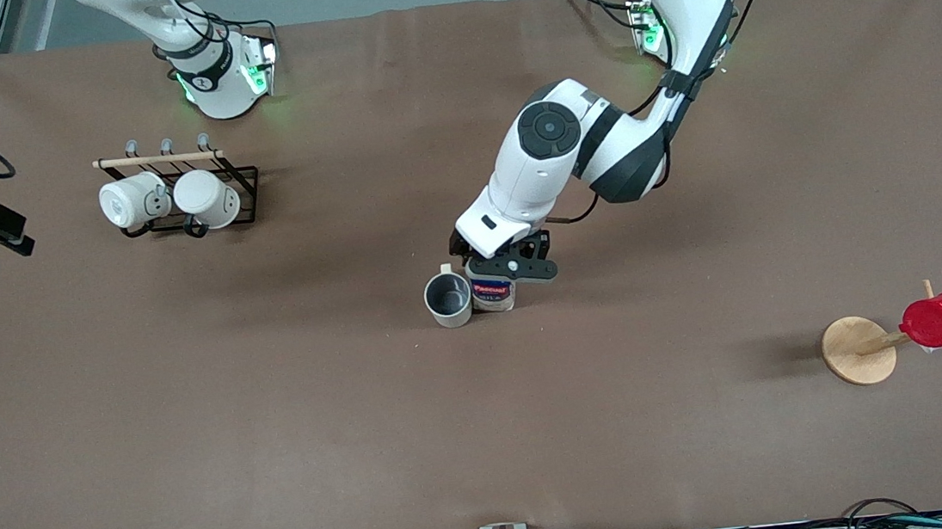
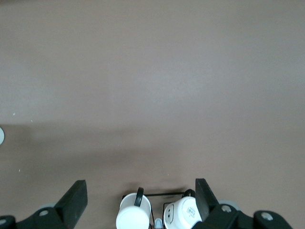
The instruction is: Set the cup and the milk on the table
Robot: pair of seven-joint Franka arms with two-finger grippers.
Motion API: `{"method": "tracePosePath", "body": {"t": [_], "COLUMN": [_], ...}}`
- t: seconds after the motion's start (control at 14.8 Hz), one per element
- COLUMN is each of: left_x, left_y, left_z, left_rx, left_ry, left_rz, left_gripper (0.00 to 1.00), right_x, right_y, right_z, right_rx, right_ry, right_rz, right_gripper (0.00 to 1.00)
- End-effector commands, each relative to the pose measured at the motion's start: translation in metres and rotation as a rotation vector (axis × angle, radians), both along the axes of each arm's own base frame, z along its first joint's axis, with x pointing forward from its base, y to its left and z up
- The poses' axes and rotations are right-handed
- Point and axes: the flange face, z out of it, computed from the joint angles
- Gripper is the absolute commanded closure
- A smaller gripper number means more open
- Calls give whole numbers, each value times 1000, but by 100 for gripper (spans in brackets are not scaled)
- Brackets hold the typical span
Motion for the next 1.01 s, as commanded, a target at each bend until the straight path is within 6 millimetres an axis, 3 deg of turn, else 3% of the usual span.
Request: {"method": "tracePosePath", "body": {"t": [0.0,0.2,0.4,0.54,0.74,0.94], "left_x": [-3,1,33,43,47,38], "left_y": [8,34,115,156,237,303], "left_z": [38,79,132,171,234,267], "left_rx": [10,135,263,294,308,268], "left_ry": [-9,-16,-15,-11,-20,41], "left_rz": [15,-3,54,18,27,60], "left_gripper": [0,0,0,0,0,0], "right_x": [-3,-3,-3,-3,-6,-6], "right_y": [4,6,5,6,7,4], "right_z": [0,0,0,-1,-18,-17], "right_rx": [0,0,1,11,21,21], "right_ry": [21,23,23,26,63,60], "right_rz": [18,21,19,19,18,13], "right_gripper": [0,0,0,0,0,0]}}
